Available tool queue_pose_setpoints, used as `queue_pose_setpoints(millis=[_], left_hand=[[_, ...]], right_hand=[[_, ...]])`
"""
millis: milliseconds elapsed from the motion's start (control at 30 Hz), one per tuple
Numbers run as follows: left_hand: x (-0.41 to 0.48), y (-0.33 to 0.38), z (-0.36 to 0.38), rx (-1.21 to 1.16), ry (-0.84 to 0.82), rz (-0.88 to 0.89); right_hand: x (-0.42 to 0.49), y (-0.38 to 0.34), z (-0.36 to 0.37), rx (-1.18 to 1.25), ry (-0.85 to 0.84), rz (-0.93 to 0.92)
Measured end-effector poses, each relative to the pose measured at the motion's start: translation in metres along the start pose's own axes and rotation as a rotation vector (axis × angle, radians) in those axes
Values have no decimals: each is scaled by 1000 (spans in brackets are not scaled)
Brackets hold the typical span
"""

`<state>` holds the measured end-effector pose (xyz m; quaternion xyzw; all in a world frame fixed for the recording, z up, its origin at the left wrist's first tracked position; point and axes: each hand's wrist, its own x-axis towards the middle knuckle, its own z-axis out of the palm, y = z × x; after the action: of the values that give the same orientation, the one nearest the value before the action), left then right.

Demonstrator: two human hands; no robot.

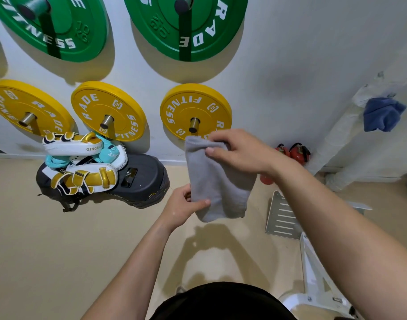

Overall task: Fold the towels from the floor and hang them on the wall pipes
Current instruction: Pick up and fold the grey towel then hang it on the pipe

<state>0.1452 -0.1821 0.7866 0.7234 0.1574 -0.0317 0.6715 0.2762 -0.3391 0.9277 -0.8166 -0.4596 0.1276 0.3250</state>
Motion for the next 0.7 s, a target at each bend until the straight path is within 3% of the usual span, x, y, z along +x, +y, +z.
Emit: queue_pose_setpoints(millis=[167, 267, 400, 500, 567, 700], left_hand=[[-2, -26, 2, 4, -68, -110], [-2, -37, -10, -119, -60, -151], [2, -32, -23, -454, 117, -197], [11, -26, -26, -534, 300, -176], [19, -26, -23, -417, 452, -167], [27, -29, -13, 185, 713, -89]], right_hand=[[5, 20, -39, -86, 225, 99], [-3, 52, -47, -99, 376, 237], [-28, 94, -27, -46, 506, 475], [-48, 107, 11, 28, 584, 595], [-59, 112, 39, 87, 632, 657], [-77, 120, 79, 214, 665, 786]])
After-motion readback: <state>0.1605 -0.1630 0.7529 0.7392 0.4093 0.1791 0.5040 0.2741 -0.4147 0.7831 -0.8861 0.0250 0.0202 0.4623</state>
